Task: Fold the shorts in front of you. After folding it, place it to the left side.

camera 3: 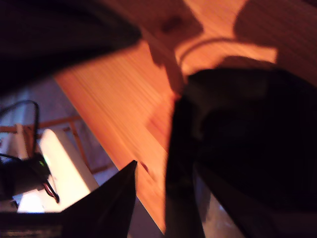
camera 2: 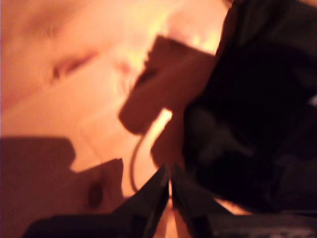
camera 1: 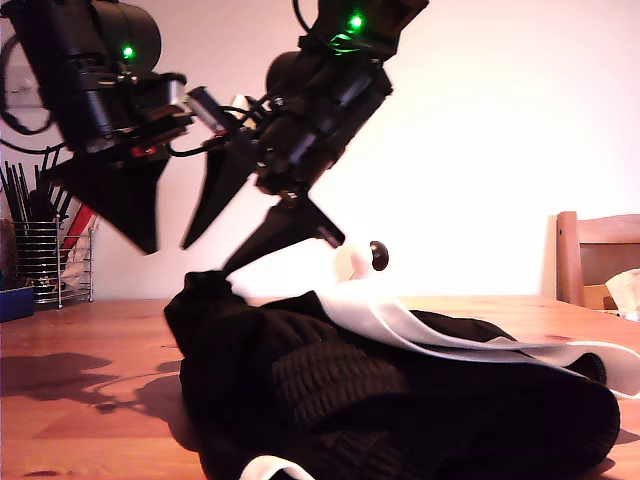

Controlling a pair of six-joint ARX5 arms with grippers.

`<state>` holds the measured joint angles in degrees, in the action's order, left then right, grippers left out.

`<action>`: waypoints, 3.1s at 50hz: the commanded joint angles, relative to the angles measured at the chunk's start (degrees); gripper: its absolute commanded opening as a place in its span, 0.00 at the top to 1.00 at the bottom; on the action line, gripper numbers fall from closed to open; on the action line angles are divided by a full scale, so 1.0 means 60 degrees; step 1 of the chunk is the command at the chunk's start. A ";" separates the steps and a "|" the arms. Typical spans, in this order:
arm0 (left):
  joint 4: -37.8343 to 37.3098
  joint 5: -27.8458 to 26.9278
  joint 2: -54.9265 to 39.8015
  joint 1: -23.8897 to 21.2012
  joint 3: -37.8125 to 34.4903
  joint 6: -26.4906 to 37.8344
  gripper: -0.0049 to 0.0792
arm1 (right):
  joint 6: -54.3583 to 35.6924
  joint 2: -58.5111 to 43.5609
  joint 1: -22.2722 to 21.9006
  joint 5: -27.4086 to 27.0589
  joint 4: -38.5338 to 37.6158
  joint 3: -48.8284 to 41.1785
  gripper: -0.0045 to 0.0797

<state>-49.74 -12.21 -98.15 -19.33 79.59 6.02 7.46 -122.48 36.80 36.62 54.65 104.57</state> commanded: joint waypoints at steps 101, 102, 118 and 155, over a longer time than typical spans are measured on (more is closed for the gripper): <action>0.4207 -0.4393 -0.3716 -0.1013 -0.0084 -0.0353 0.96 | -0.2455 0.2386 -0.1067 -0.4707 -0.2146 -0.2823 0.96; 0.4207 -0.4390 -0.3716 -0.1013 -0.0084 -0.0350 0.96 | -0.2419 0.2612 -0.1064 -0.4739 -0.2401 -0.3089 0.96; 0.4189 -0.4390 -0.3716 -0.1035 -0.0084 -0.0332 0.96 | -0.1628 0.6033 -0.1100 -0.4870 -0.5839 -0.7257 0.96; 0.3942 -0.4441 -0.3716 -0.1184 -0.0084 -0.0237 0.96 | -0.0131 0.3960 -0.2324 -0.0350 -0.7096 -0.8167 0.96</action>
<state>-25.96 -38.59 -119.50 -25.89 79.59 4.08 6.28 -98.13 22.46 33.36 13.04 56.12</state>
